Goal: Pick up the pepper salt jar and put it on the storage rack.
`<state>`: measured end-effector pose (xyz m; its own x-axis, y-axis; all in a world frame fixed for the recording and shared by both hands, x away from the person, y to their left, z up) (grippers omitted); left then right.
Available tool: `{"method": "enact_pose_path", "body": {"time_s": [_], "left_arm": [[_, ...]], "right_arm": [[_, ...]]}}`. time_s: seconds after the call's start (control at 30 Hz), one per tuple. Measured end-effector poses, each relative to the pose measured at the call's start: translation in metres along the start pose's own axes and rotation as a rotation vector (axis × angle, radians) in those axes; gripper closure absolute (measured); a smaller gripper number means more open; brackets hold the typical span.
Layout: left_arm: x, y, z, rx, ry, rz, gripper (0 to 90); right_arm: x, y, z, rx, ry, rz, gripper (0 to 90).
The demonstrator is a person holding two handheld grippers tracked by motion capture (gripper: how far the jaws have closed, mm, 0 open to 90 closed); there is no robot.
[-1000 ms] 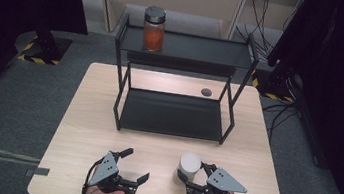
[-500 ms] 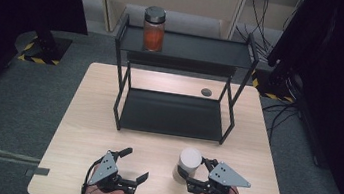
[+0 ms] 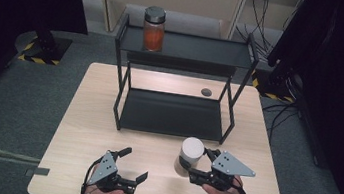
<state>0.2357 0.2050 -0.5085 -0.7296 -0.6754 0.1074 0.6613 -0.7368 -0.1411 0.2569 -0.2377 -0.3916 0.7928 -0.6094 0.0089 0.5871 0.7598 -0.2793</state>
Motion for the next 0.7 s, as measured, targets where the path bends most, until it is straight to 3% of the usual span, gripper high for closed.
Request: {"method": "enact_pose_path", "body": {"time_s": [0.7], "left_arm": [[0.0,0.001,-0.001,-0.004,0.0,-0.005,0.3]], "right_arm": [[0.023,0.008,0.056,0.013,0.0,0.026,35.3]]}}
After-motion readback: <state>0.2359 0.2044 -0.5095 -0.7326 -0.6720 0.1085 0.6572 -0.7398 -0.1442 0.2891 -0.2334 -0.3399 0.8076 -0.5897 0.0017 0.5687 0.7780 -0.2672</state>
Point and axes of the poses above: each handheld gripper's, and its own axes: y roughly forward along the jaws, z roughly out of its top, x roughly to its right, the point moved 6 cm from there along y, roughly forward along the jaws, and after that the axes turned 3 degrees about -x, right-handed, at the moved point
